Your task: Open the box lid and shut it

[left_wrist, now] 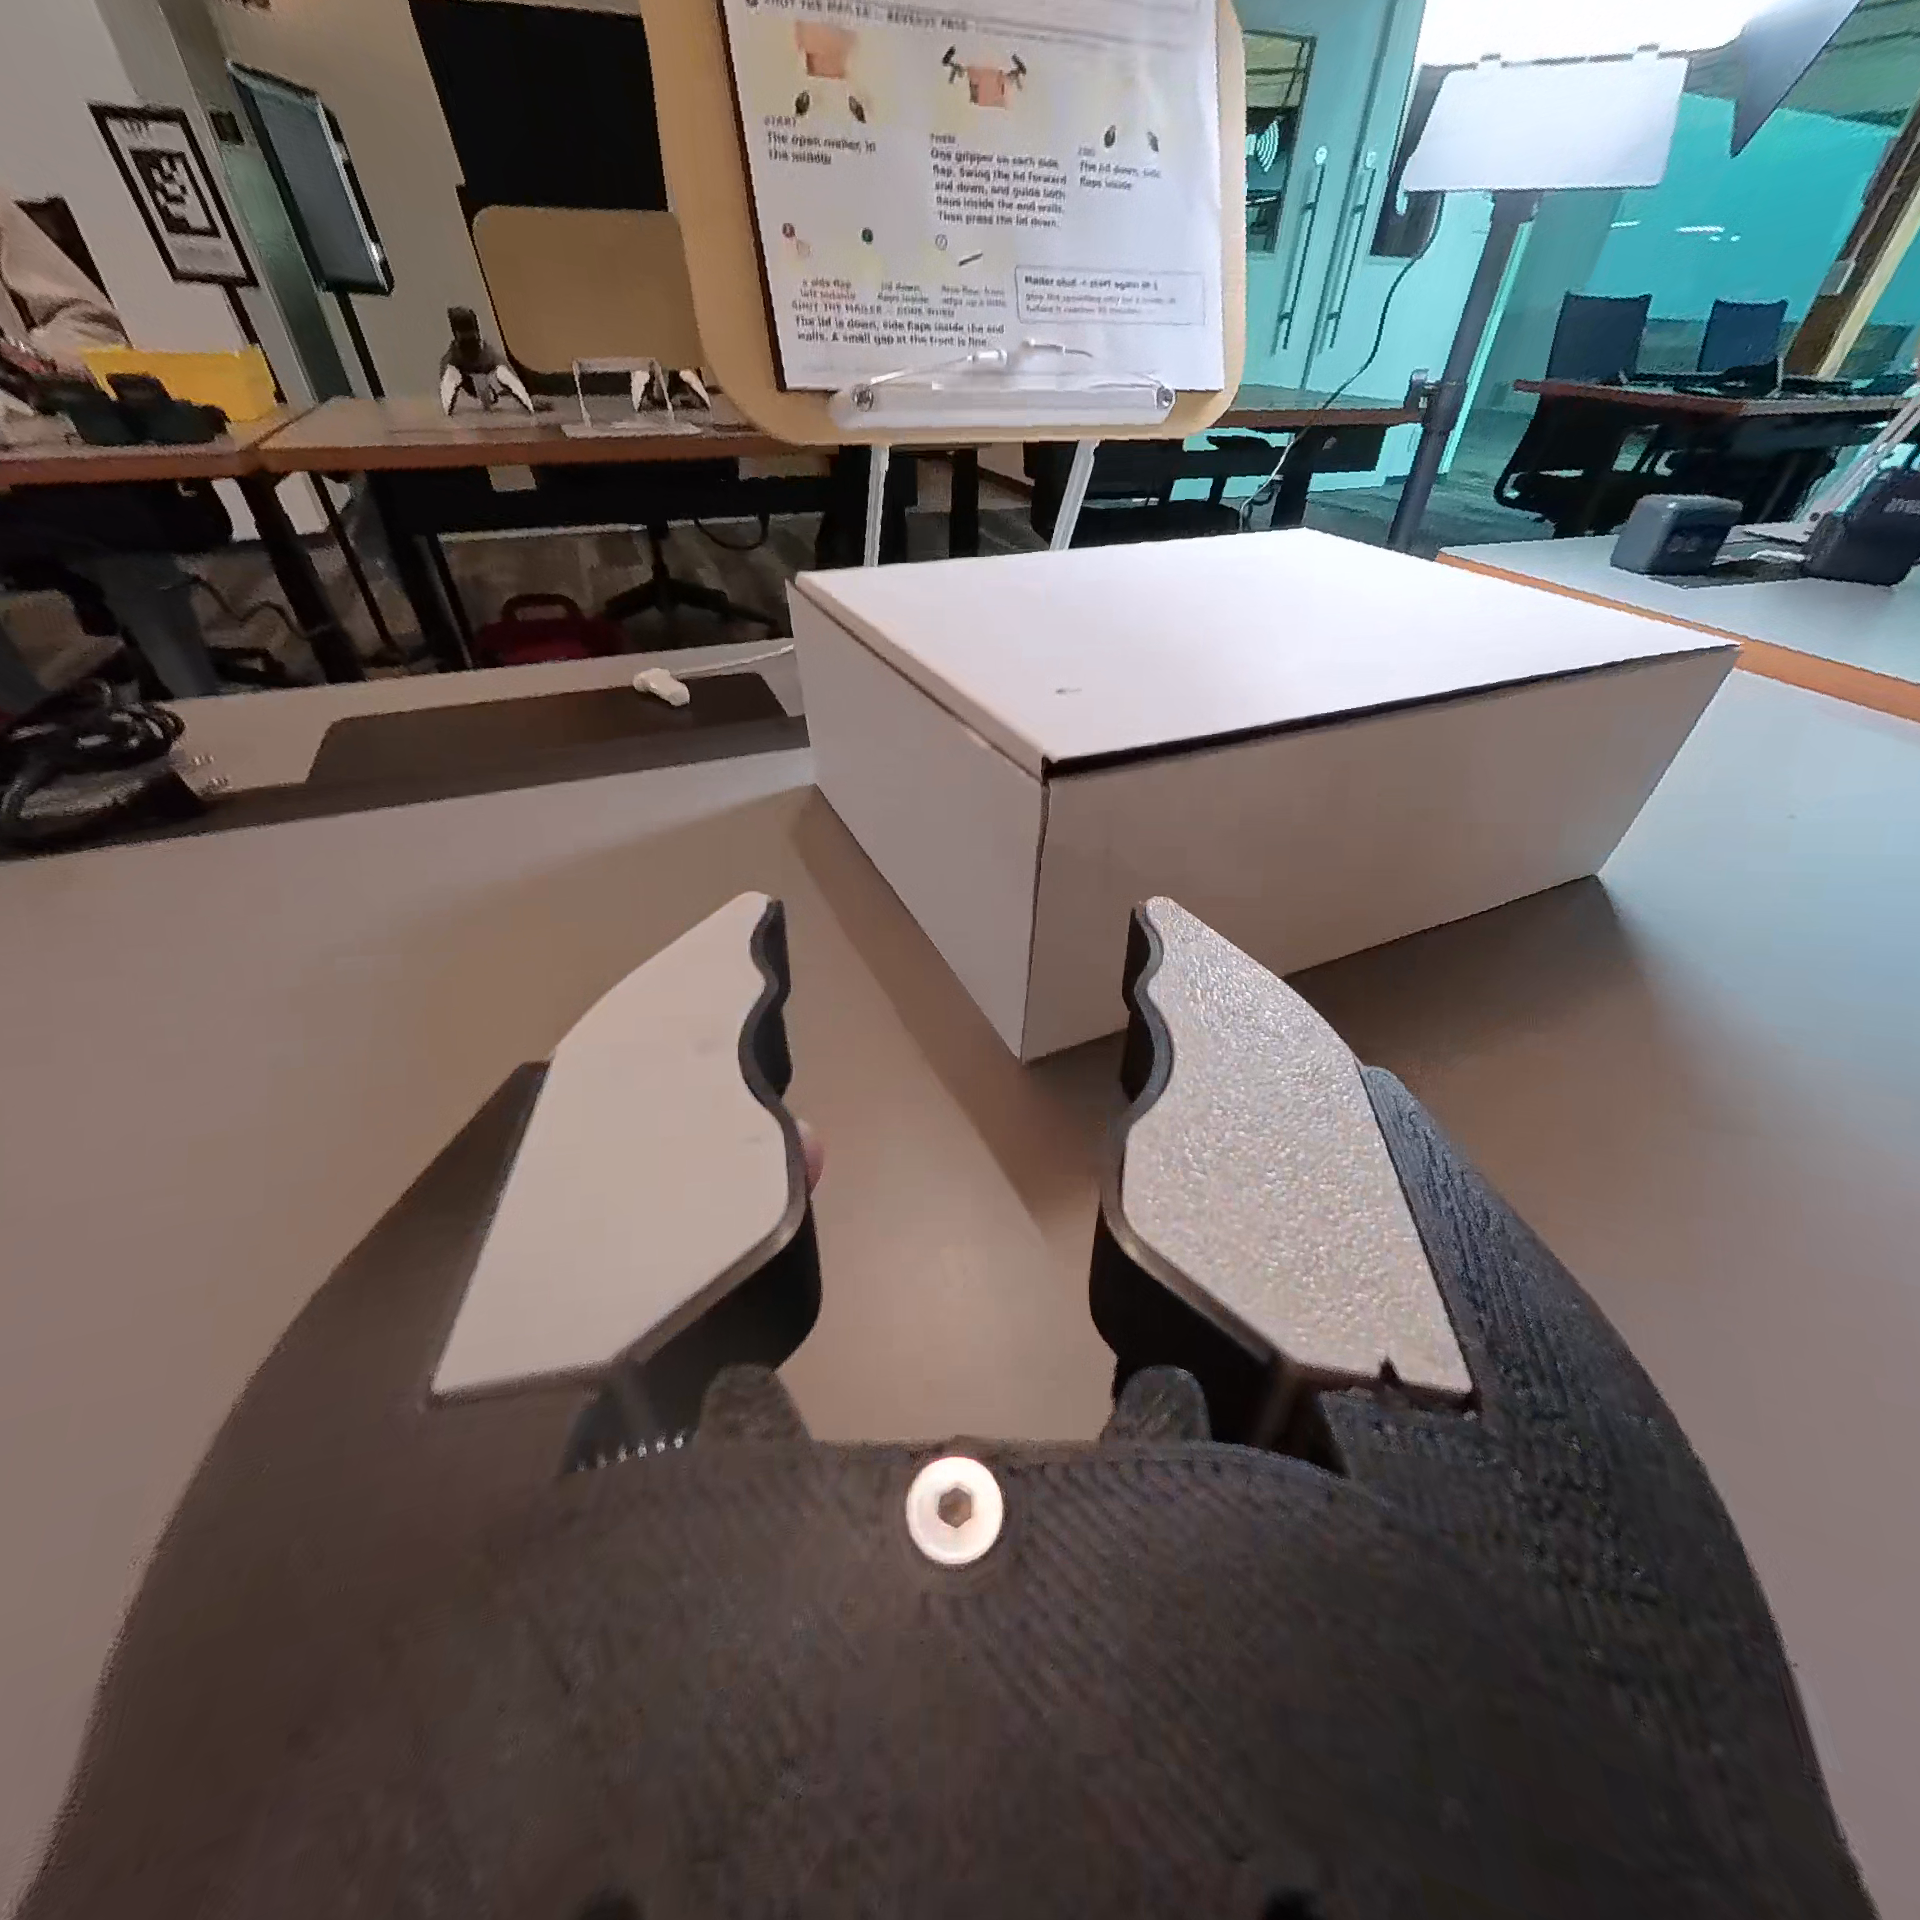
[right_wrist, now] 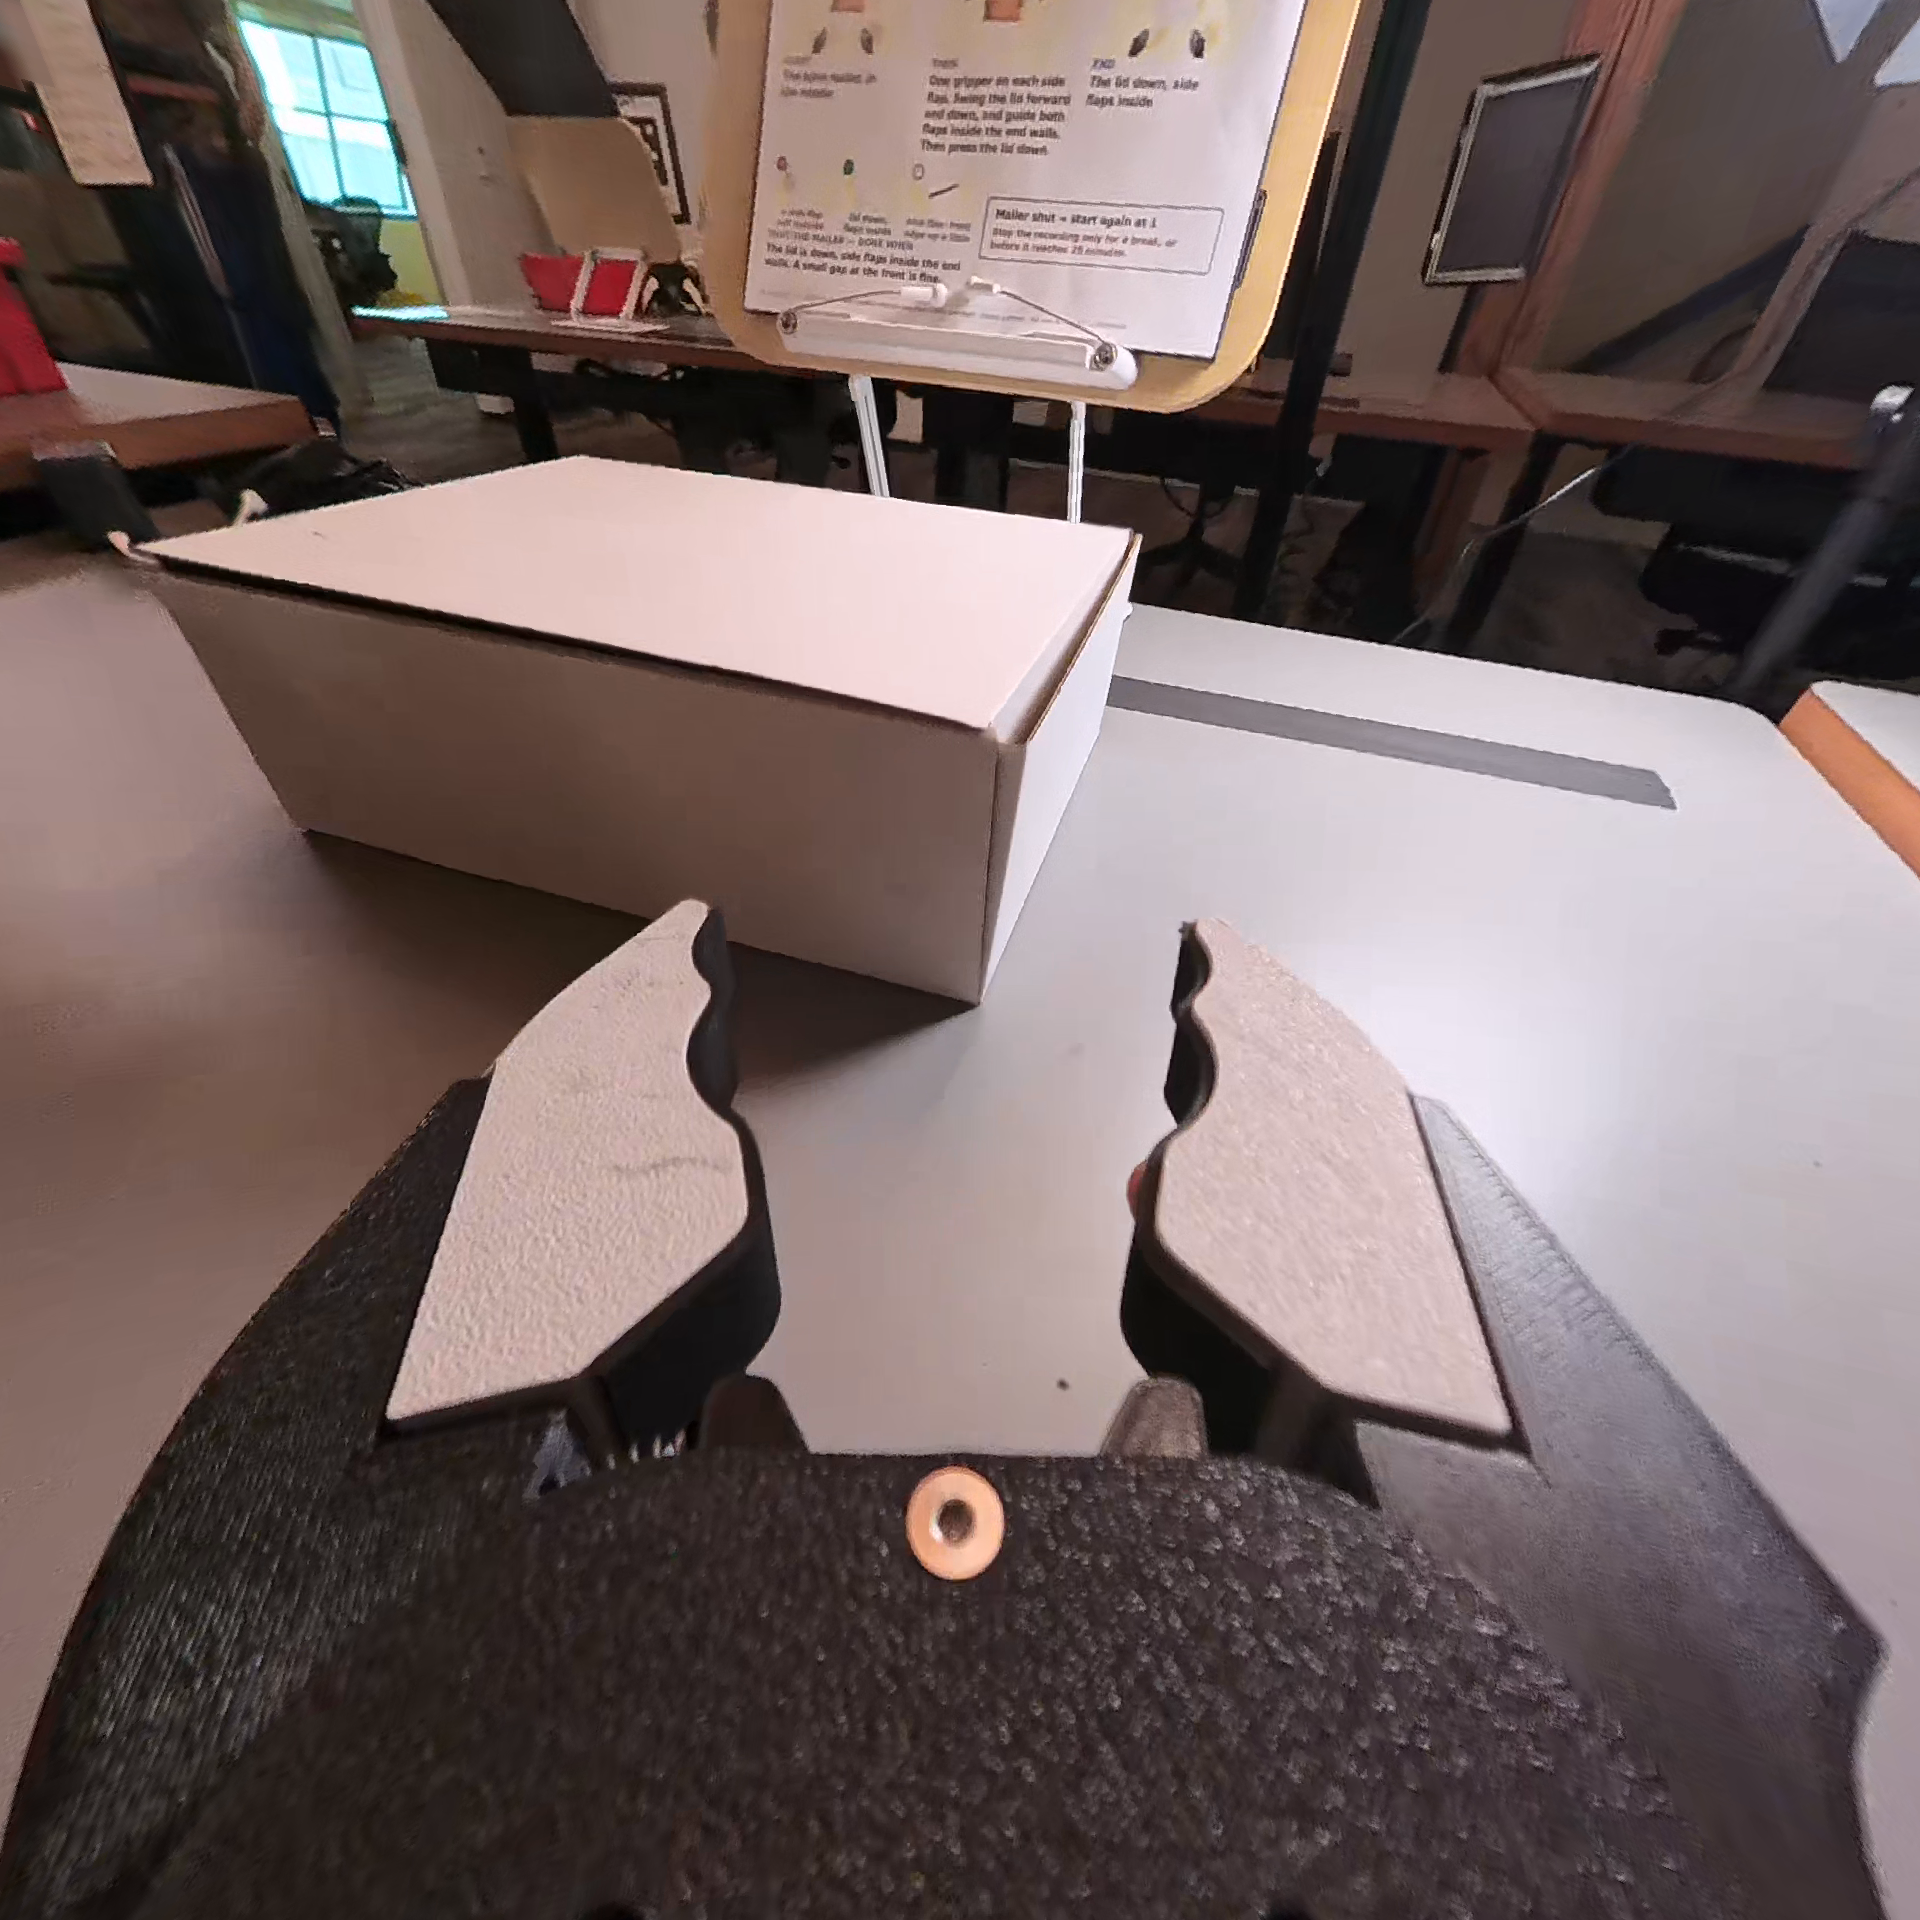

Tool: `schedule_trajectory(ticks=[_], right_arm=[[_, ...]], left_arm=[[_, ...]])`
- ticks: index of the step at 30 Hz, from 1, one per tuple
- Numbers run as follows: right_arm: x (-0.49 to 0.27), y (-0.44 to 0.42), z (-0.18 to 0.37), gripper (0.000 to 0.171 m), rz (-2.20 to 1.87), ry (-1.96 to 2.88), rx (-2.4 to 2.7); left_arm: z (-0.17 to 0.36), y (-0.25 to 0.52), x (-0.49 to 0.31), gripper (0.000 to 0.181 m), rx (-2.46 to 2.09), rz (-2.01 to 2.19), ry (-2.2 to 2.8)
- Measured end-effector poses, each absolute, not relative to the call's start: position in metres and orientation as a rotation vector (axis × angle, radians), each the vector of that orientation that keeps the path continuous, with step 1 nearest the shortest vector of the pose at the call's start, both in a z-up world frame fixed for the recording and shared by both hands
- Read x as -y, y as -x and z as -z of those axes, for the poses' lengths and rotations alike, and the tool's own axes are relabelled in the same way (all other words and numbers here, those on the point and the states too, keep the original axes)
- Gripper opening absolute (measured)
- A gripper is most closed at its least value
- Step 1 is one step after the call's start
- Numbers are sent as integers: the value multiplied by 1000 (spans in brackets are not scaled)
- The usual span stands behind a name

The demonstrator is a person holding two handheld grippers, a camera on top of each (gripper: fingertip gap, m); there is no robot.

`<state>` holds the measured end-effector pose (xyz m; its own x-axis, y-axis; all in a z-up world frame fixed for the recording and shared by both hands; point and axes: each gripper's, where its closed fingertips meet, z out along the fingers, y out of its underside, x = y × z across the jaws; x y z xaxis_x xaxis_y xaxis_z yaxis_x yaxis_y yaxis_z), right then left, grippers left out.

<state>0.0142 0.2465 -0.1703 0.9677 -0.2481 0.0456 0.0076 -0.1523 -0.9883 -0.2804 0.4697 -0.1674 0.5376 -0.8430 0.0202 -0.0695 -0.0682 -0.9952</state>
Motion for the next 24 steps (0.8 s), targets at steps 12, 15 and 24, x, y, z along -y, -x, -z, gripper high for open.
schedule_trajectory(ticks=[12,15,24], right_arm=[[-265,5,186,86,239,1773,-153],[-260,7,185,88,238,1791,-158],[-258,8,191,90,281,1857,-209]], left_arm=[[190,267,-455,65,-848,693,1556],[193,264,-452,65,-858,686,1578],[200,260,-447,63,-860,634,1642]])
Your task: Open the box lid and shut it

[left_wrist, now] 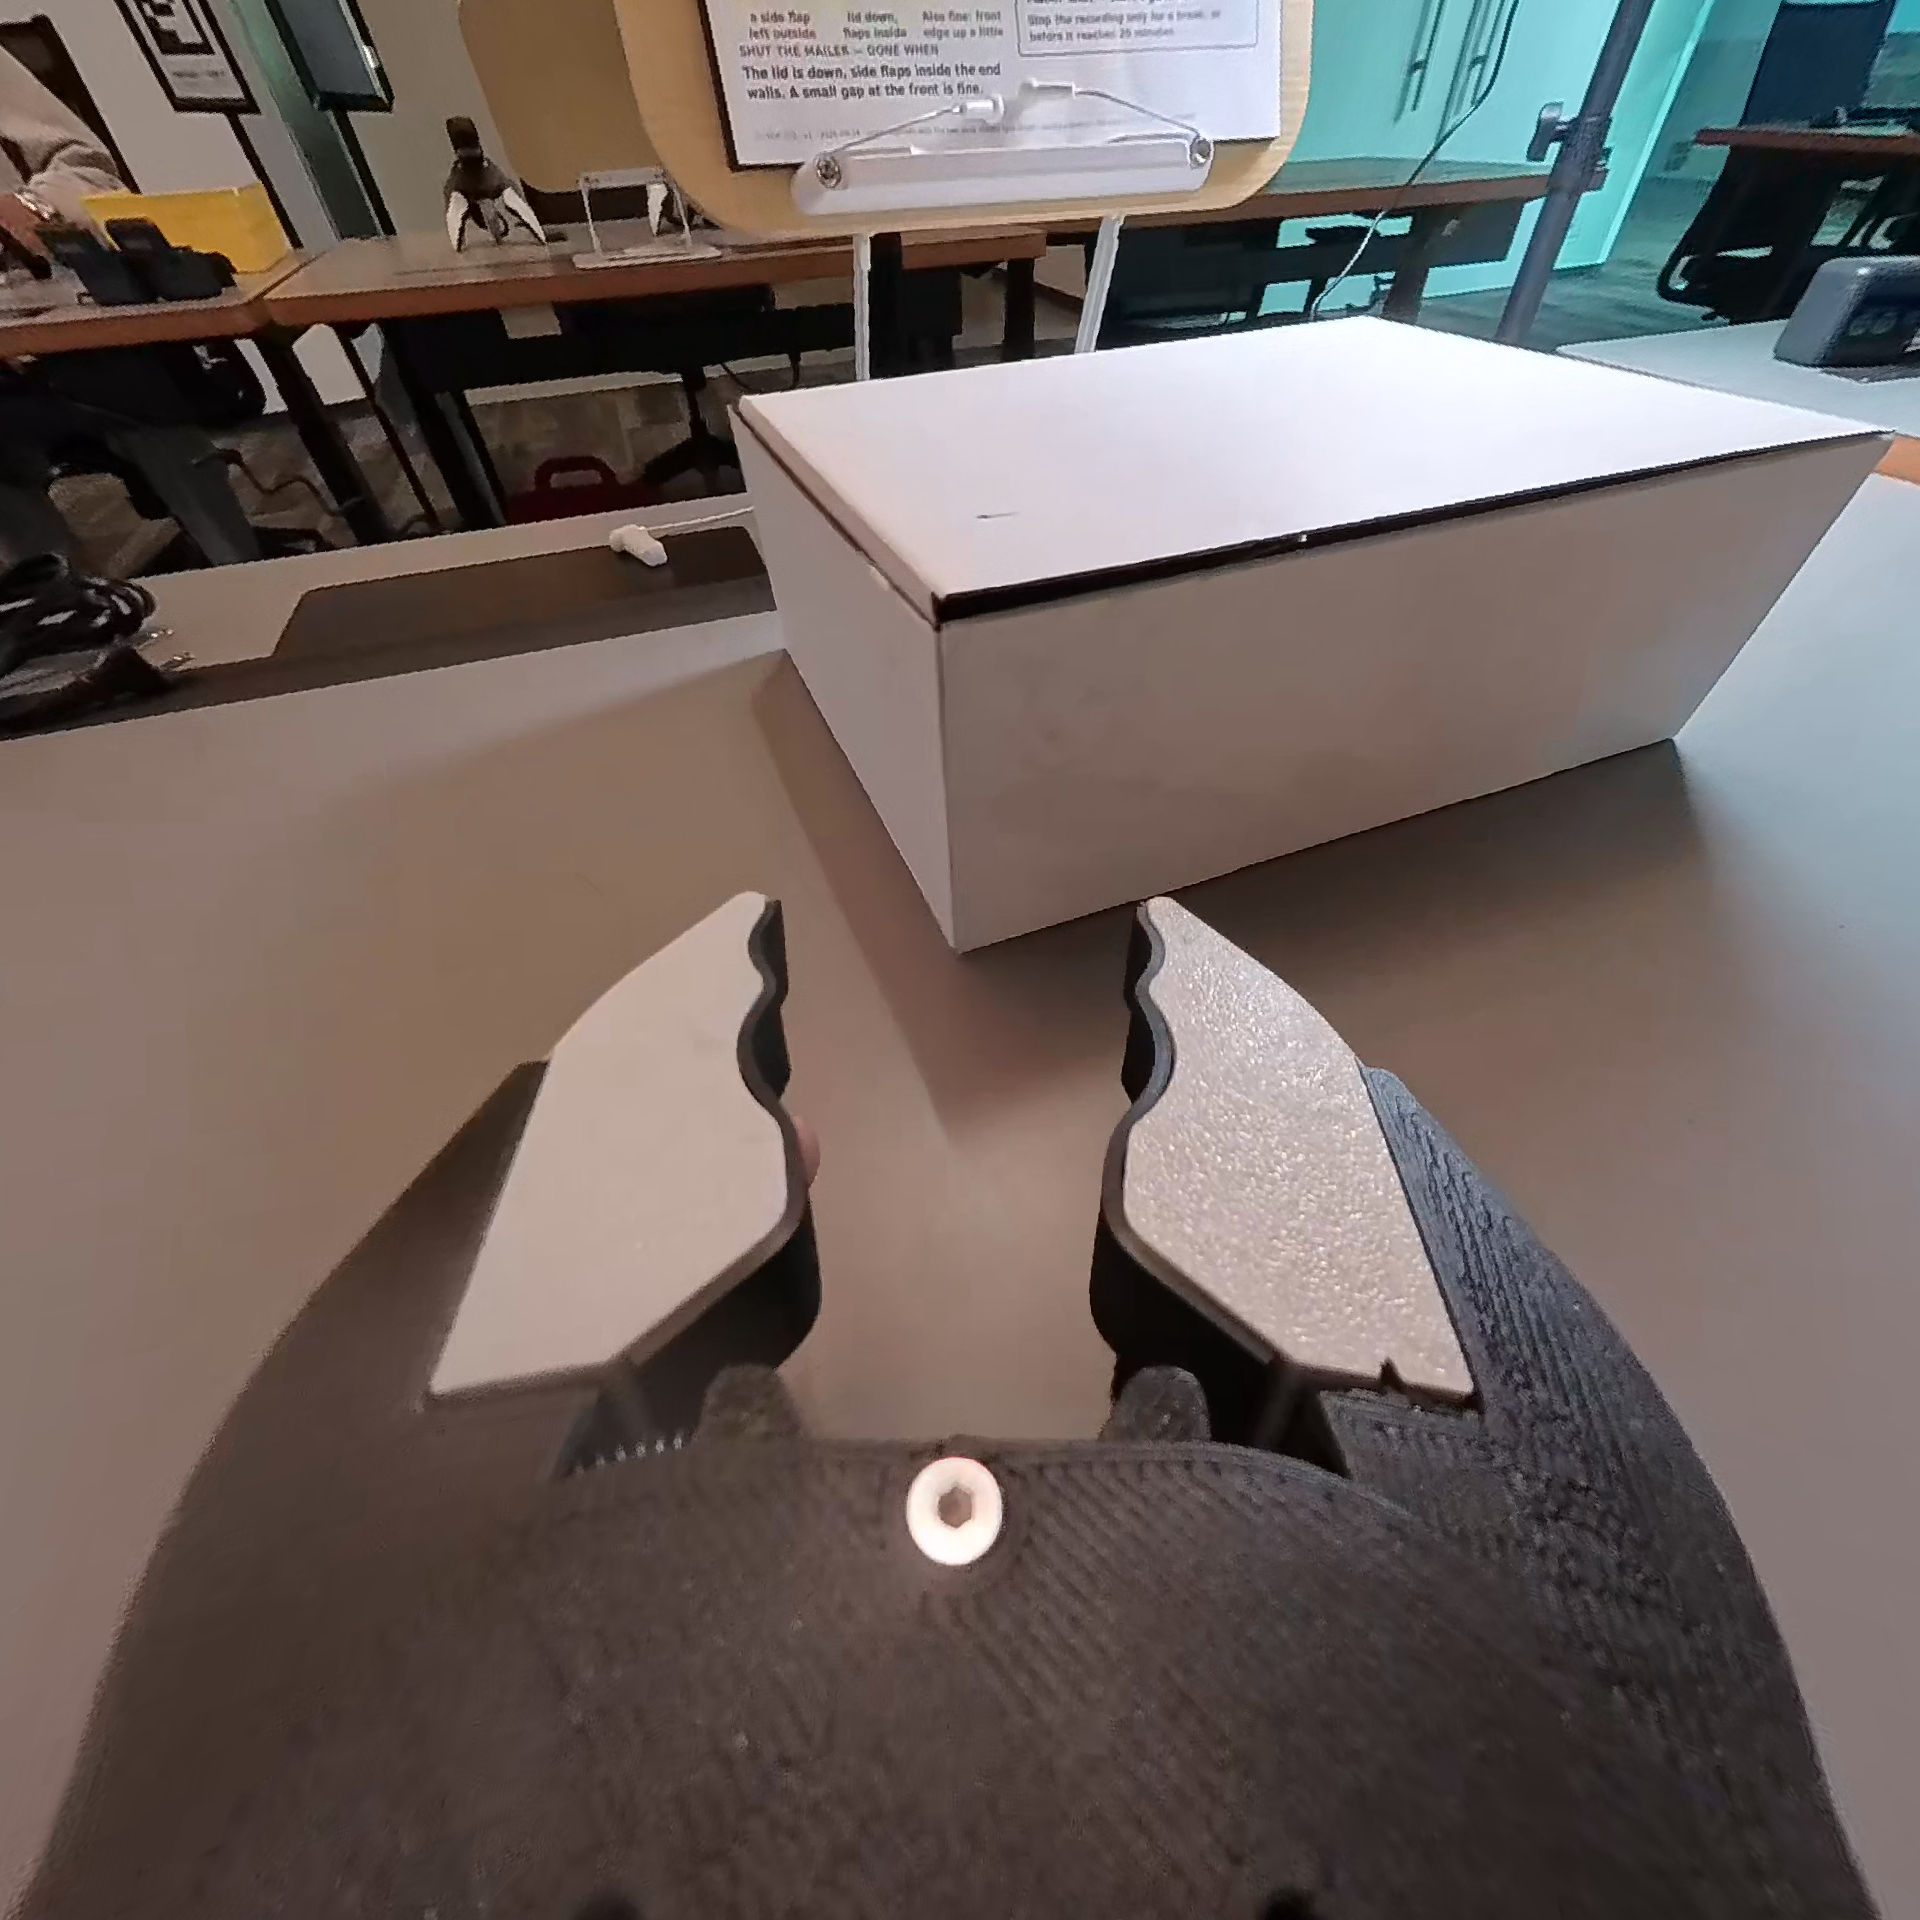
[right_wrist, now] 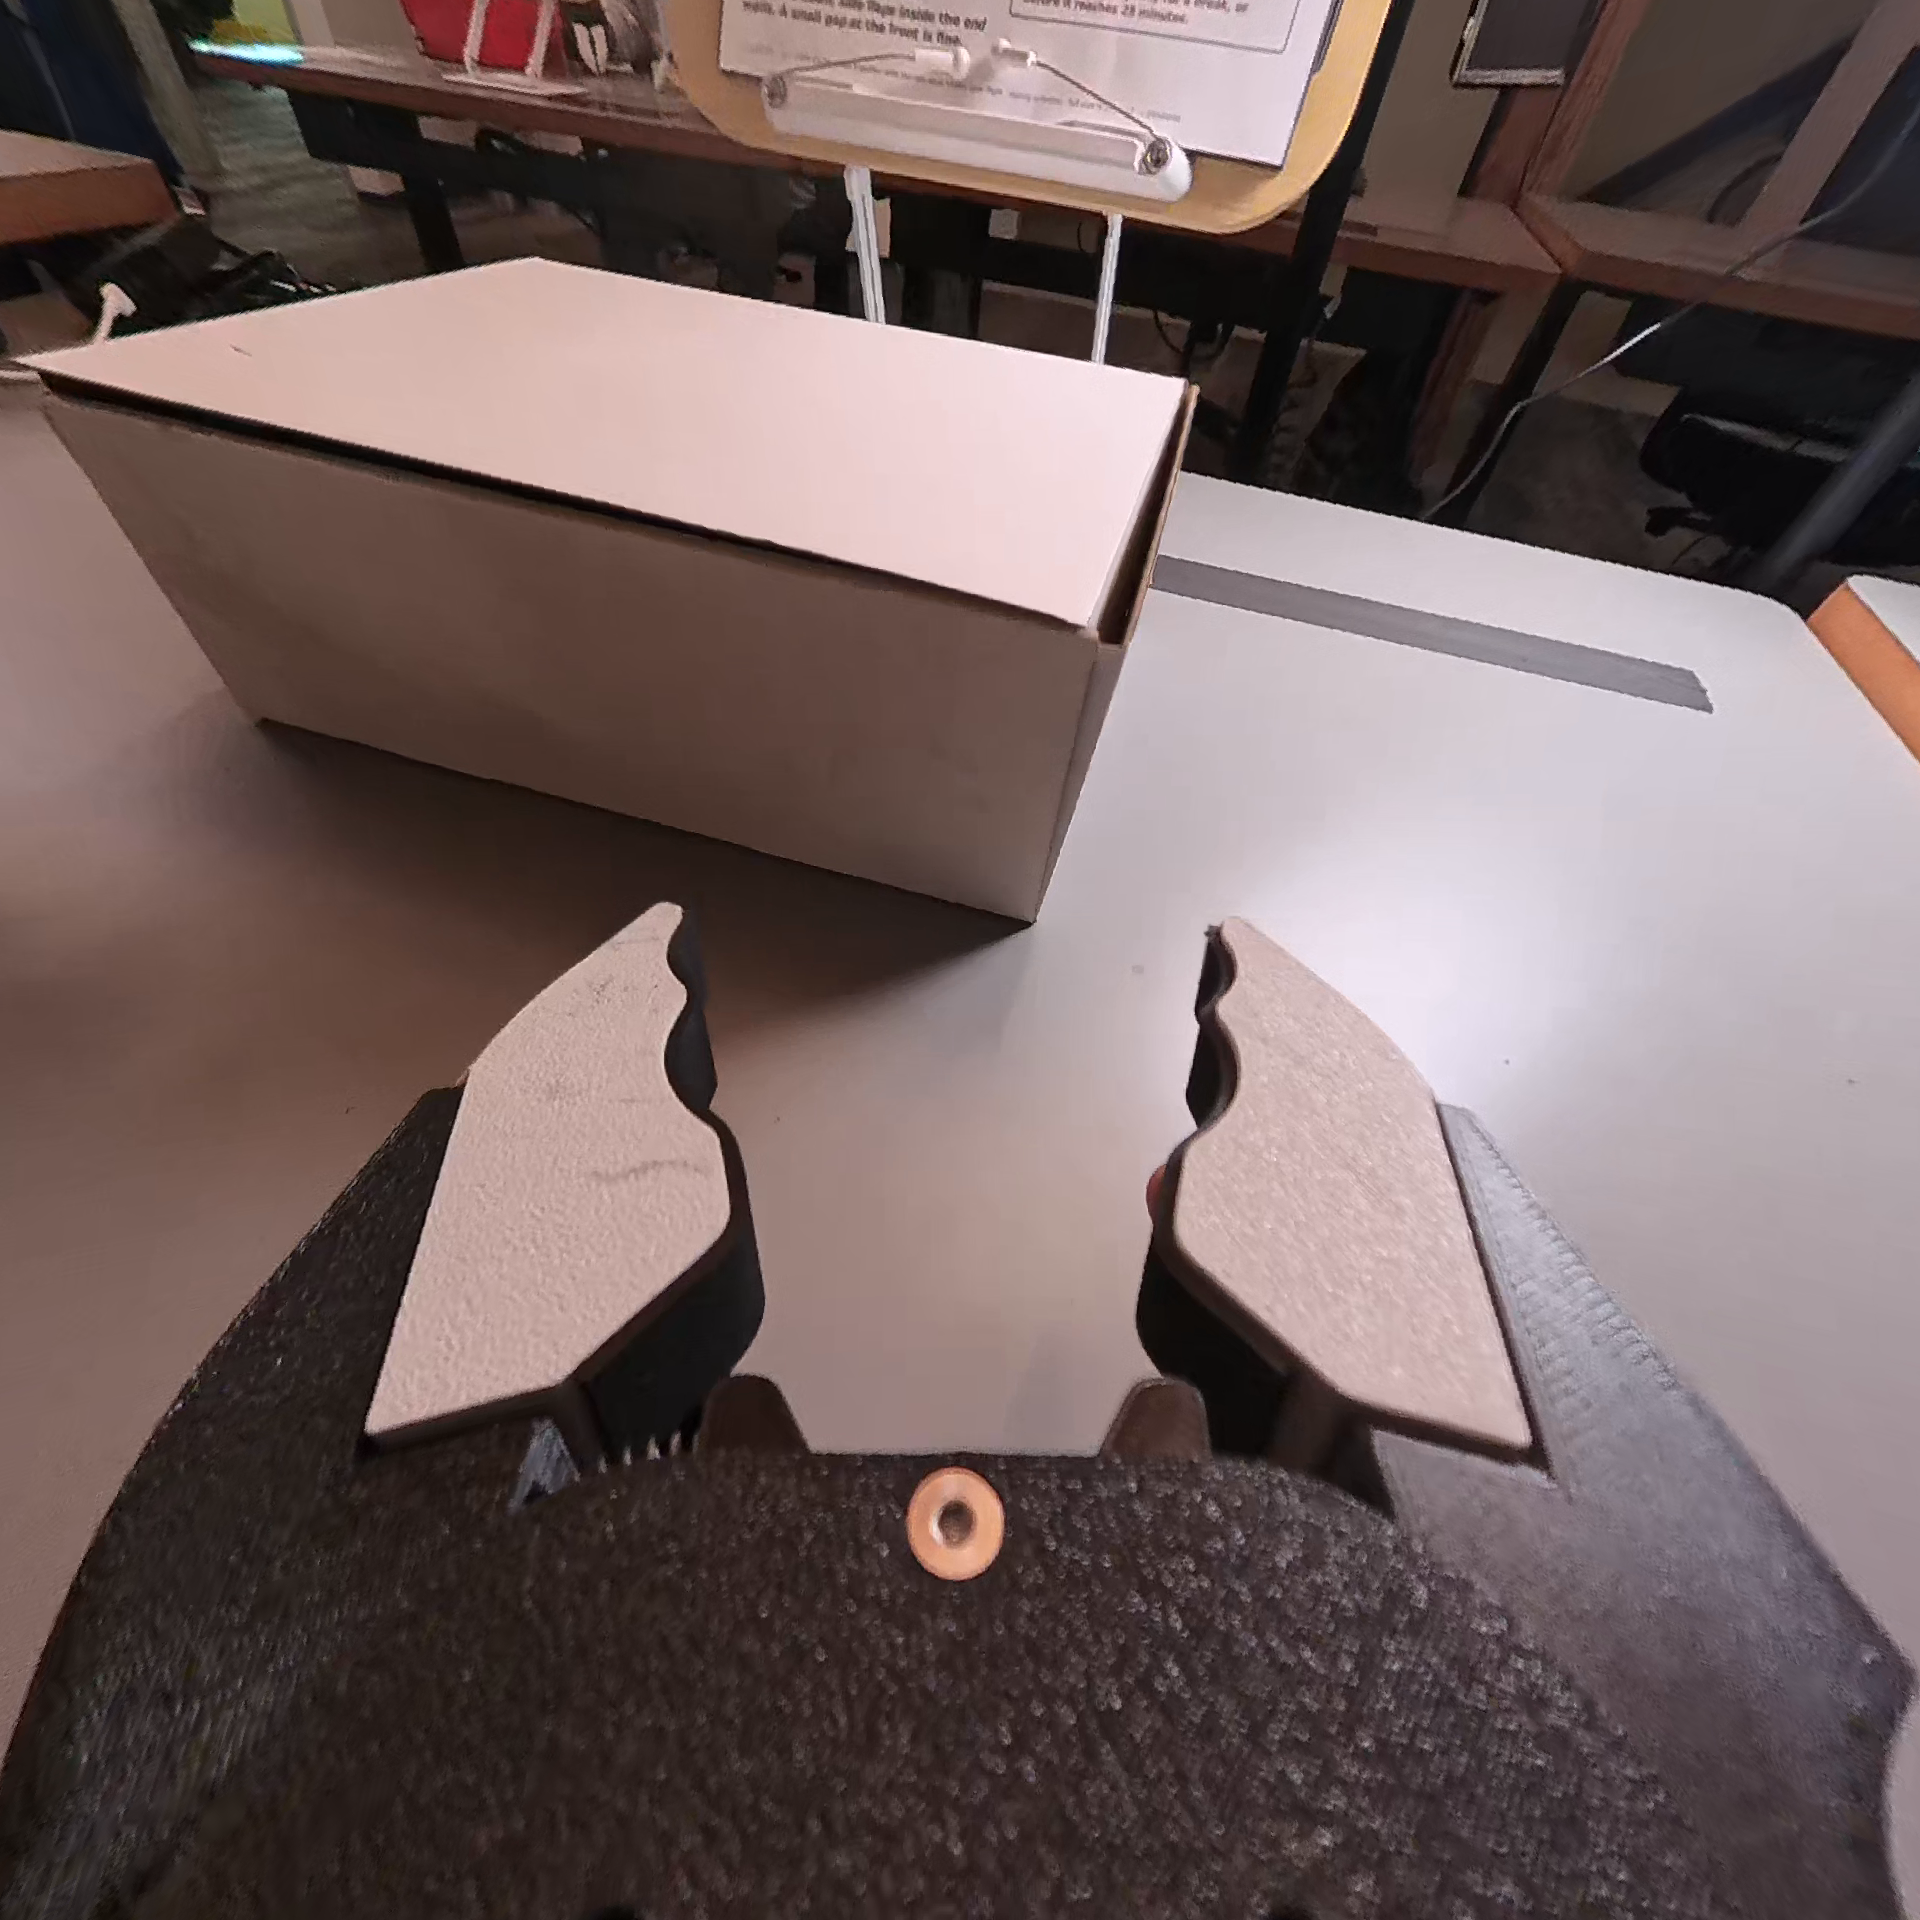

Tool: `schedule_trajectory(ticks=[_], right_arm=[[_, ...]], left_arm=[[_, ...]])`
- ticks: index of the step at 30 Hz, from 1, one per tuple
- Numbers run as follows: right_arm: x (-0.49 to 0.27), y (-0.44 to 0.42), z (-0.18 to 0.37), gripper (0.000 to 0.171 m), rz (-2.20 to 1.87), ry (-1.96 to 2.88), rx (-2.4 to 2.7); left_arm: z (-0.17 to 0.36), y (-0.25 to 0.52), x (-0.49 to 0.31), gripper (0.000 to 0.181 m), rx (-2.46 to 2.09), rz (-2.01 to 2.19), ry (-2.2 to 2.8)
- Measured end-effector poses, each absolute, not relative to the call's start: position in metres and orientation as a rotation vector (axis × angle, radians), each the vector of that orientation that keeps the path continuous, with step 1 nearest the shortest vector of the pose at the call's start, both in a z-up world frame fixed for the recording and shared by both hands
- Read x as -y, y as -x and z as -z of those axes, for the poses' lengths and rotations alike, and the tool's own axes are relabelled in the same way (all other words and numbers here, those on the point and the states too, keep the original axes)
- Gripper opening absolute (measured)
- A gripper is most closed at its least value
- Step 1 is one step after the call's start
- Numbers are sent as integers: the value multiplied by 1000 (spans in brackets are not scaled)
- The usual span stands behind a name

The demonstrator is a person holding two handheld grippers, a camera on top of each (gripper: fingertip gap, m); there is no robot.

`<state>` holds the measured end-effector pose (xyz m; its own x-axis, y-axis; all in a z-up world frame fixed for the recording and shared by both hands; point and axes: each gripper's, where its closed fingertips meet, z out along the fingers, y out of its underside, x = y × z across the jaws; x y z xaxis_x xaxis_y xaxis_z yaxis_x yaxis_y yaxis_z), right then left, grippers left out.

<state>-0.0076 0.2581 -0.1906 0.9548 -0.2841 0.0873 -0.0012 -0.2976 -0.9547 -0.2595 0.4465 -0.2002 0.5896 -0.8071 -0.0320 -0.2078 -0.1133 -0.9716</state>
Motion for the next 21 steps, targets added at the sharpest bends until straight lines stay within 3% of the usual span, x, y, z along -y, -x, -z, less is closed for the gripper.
schedule_trajectory(ticks=[13,21], right_arm=[[-288,72,193,92,158,1835,-152],[-268,24,187,89,239,1813,-248]], left_arm=[[201,220,-403,65,-889,709,1637],[195,252,-438,62,-815,623,1647]])
